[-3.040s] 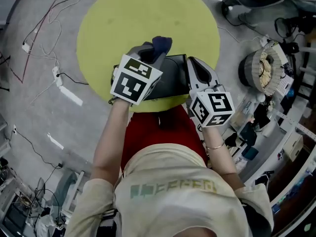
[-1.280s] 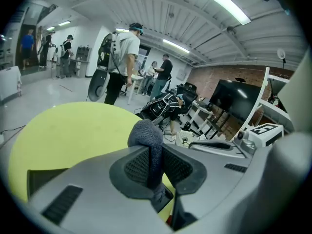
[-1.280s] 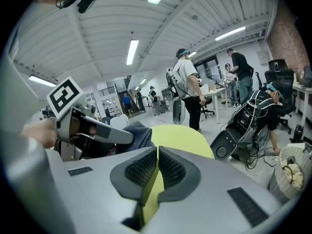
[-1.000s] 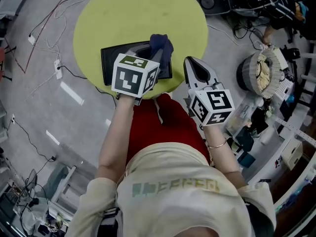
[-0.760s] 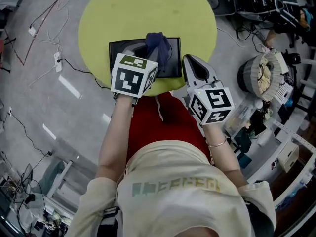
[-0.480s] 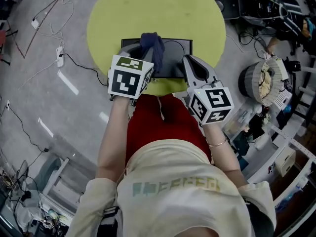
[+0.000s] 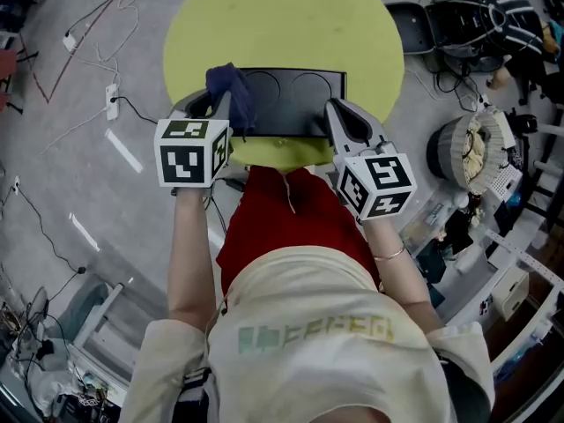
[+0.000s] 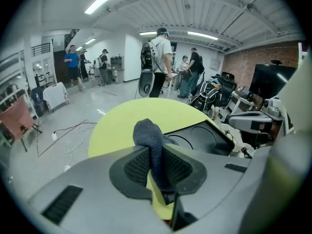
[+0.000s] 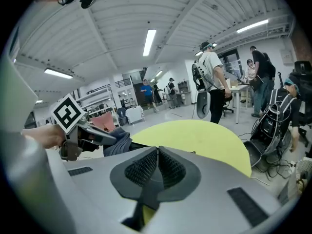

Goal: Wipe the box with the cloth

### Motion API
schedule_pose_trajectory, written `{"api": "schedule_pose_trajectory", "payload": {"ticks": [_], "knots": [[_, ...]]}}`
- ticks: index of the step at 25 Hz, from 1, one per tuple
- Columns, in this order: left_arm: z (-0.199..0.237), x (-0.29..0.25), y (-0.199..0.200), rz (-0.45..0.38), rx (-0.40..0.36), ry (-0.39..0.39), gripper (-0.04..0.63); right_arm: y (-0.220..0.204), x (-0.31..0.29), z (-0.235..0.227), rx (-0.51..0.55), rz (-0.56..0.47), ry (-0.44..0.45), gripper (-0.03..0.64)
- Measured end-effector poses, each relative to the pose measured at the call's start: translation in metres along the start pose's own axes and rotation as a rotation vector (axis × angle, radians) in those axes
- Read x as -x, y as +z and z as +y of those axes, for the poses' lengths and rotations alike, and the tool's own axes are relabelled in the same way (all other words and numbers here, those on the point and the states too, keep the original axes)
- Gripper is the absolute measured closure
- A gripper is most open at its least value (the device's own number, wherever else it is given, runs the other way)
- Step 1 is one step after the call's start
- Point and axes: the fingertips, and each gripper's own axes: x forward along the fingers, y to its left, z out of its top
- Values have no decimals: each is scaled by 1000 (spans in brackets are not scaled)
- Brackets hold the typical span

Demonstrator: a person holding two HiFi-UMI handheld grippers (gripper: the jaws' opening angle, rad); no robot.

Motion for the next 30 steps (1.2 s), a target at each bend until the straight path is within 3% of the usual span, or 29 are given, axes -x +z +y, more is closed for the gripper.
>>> {"api": "schedule_pose_trajectory", "payload": {"ticks": [4,12,17,23,30], "knots": [[-30,13,9,-37,9,-20,531,-1,13,-15,-3,-12,-4,578],[-148,4,27,-64,63,-256,532,-8,40,-54,-27,-23,-15,578],[-207,-13,31,-42,24,-322,531,-18,60,-77,-52,-20,-23,578],[-232,-31,28,-15,13,-365,531,-26,67,-83,-65,-8,-29,578],[-221,-49,2,0,54,-347,531,-46,62,-78,-63,42,-41,578]]}}
